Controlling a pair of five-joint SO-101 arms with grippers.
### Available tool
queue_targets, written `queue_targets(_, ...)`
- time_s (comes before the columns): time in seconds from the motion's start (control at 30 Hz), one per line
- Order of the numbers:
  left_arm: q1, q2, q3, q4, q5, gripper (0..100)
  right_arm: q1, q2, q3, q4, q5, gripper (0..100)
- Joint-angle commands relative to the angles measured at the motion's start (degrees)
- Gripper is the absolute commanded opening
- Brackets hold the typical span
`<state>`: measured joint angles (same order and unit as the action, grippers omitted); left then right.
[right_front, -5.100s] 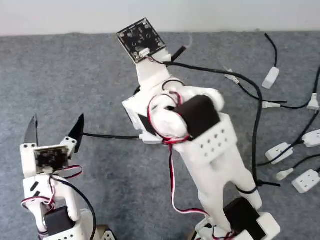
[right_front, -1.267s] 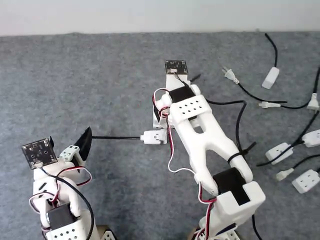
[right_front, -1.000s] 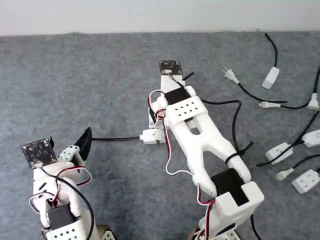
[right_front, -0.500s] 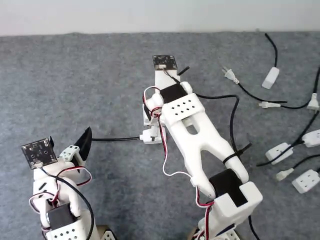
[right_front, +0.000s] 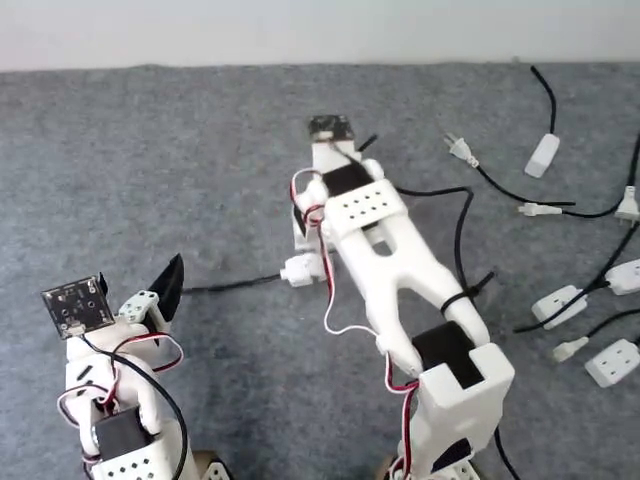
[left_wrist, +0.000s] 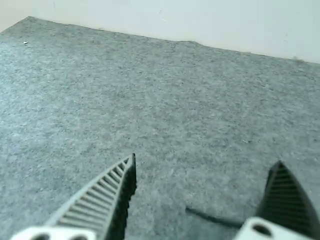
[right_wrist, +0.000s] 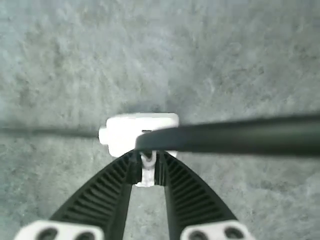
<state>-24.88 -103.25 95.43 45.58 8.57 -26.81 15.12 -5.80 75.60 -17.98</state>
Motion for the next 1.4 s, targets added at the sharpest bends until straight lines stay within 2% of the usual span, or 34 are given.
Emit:
queue_targets(0.0, 0.26, -0.53, -0.66, -2.02, 0.18, 40, 1.01, -1.19, -5.63, -0.40, 2.55, 0.7)
queue_targets(0.73, 0.26, -0.62, -0.66, -2.02, 0.18, 40, -0.13, 1.98, -6.59, -3.47, 6.15, 0.7)
queue_targets(0.9, 0.26, -0.62, -0.66, -2.02, 0.18, 40, -0.84, 1.98, -6.59, -6.11, 12.04, 0.7)
queue_targets(1.37, 0.26, -0.62, -0.66, -2.02, 0.18, 40, -3.21, 1.45, -6.59, -7.60, 15.65, 0.7)
